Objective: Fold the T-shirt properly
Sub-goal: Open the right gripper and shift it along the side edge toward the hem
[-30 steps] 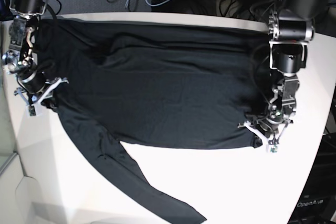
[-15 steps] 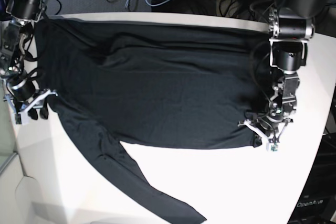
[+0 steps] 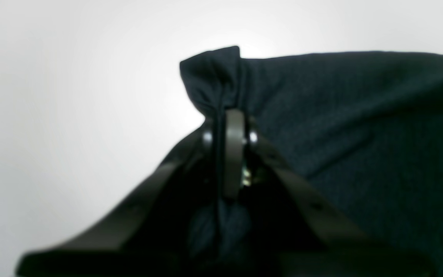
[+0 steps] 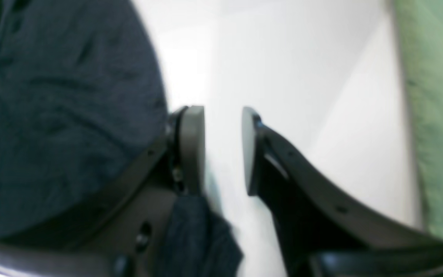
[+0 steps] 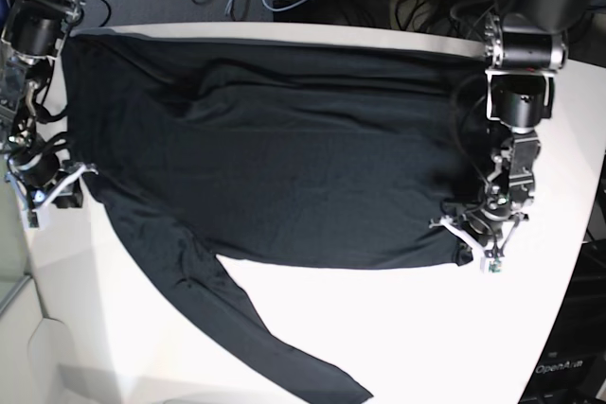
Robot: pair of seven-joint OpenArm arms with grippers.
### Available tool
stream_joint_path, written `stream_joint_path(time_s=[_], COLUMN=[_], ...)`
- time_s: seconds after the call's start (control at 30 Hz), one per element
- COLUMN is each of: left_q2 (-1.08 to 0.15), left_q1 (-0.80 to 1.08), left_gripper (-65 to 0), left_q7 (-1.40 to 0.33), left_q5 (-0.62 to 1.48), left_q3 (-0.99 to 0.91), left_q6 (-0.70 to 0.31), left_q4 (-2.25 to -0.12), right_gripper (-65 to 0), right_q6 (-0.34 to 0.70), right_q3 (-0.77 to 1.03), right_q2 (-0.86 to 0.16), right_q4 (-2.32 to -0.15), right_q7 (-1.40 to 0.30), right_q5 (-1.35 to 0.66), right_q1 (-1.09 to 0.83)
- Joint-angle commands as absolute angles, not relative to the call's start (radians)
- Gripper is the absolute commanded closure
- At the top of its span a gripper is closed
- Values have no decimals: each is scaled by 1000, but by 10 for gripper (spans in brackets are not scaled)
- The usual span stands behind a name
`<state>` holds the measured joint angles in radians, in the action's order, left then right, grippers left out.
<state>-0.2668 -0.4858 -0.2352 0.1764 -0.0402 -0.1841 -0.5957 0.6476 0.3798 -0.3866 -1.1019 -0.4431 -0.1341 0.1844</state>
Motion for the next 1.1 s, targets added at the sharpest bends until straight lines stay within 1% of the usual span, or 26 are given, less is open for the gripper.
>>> stream_joint_path(time_s=[0.0, 0.23, 0.4, 0.53, 0.8, 0.87, 1.07], left_q2=[-272, -268, -266, -266, -263, -263, -263], left_q1=[-490, -490, -490, -490, -490, -490, -490], left_gripper=[0, 0, 0, 0, 0, 0, 0], left_q7=[-289, -289, -289, -289, -289, -289, -289], left_q5=[170, 170, 170, 170, 170, 170, 170], left_q3=[-41, -41, -41, -41, -41, -41, -41], left_q6=[-183, -182, -180, -180, -180, -180, -180], left_q4=[-593, -591, -591, -591, -590, -590, -590], right_gripper=[-144, -144, -143, -143, -146, -178, -345], right_q6=[698, 698, 698, 698, 698, 698, 698], right_q3=[374, 386, 522, 558, 558, 558, 559], right_q2=[-412, -440, -441, -440, -417, -403, -384], right_q4=[-1116, -1021, -909, -889, -889, -889, -889], right_q7=[-427, -552, -601, -621, -750, -765, -817], right_q5=[-148, -151, -151, -153, -153, -153, -153], right_q1=[229, 366, 440, 447, 452, 449, 447])
